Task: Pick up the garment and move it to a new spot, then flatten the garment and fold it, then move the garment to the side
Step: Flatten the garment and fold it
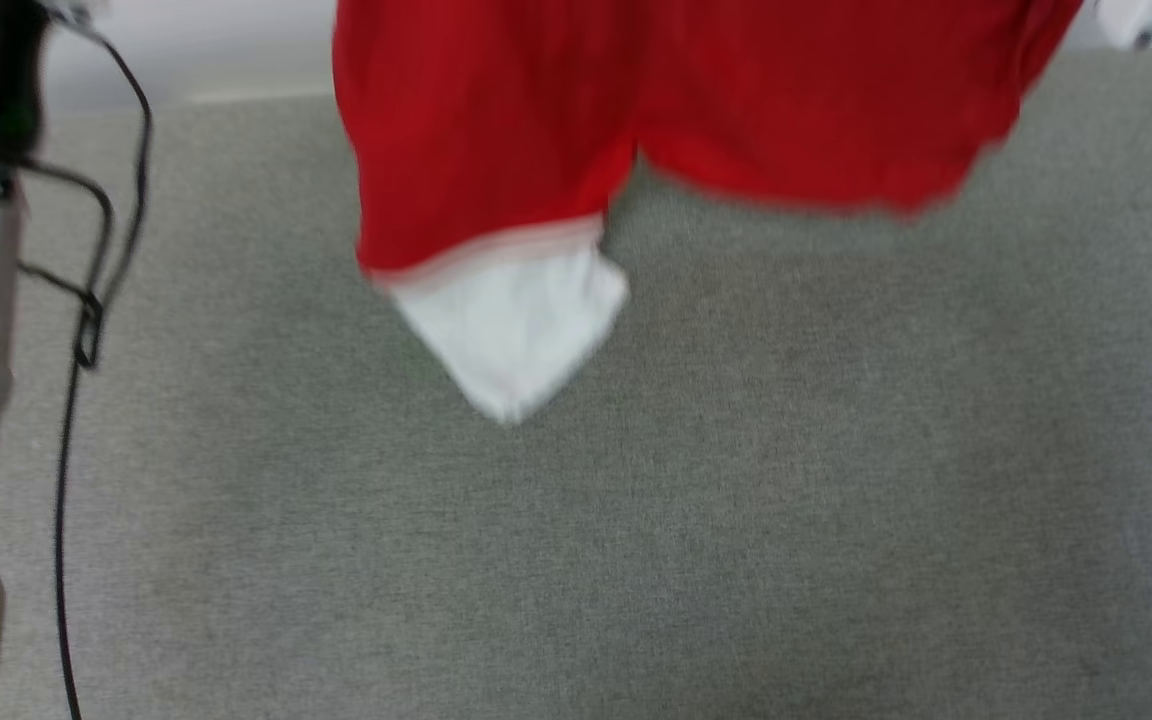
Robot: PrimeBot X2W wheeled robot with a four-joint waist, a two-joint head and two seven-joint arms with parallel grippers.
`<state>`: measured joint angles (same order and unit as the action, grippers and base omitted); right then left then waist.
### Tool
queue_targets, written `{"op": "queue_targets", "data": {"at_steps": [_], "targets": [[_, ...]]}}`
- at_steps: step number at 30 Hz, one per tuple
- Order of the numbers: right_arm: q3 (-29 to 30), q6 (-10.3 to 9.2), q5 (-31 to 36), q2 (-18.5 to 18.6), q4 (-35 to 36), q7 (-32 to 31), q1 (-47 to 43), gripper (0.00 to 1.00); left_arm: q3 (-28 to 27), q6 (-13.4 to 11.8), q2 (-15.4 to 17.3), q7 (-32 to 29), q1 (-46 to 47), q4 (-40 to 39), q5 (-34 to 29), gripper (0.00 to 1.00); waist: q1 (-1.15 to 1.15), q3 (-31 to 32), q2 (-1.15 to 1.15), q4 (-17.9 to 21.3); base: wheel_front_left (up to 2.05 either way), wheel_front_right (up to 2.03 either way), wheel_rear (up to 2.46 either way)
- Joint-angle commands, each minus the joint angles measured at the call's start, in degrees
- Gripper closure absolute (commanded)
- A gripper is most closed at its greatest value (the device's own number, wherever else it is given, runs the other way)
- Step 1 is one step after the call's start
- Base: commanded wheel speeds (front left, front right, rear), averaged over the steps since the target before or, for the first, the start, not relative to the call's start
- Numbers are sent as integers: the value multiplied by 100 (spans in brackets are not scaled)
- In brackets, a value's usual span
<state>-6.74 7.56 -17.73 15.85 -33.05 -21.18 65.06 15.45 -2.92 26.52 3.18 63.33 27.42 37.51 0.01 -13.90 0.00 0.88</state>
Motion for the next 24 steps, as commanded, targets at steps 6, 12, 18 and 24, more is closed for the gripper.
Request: {"op": "queue_targets", "data": {"at_steps": [6,12,18,24], "targets": [[233,-15,438,-55,-198,365,1221,100,-122,142,174,307,1470,609,-186,100,-1,-844,0,119,0,0,0],[310,-15,712,-196,-398,571,2143,100,-73,258,275,348,2427,989,-314,100,-1,-1591,0,117,0,0,0],[201,-14,794,-382,-821,834,2522,100,-1,441,241,480,2723,1526,-318,100,-1,-2148,0,82,0,0,0],[27,-14,720,-397,-1344,1087,2448,100,73,692,94,634,2465,2158,-184,100,-1,-2398,0,-20,0,0,0]]}}
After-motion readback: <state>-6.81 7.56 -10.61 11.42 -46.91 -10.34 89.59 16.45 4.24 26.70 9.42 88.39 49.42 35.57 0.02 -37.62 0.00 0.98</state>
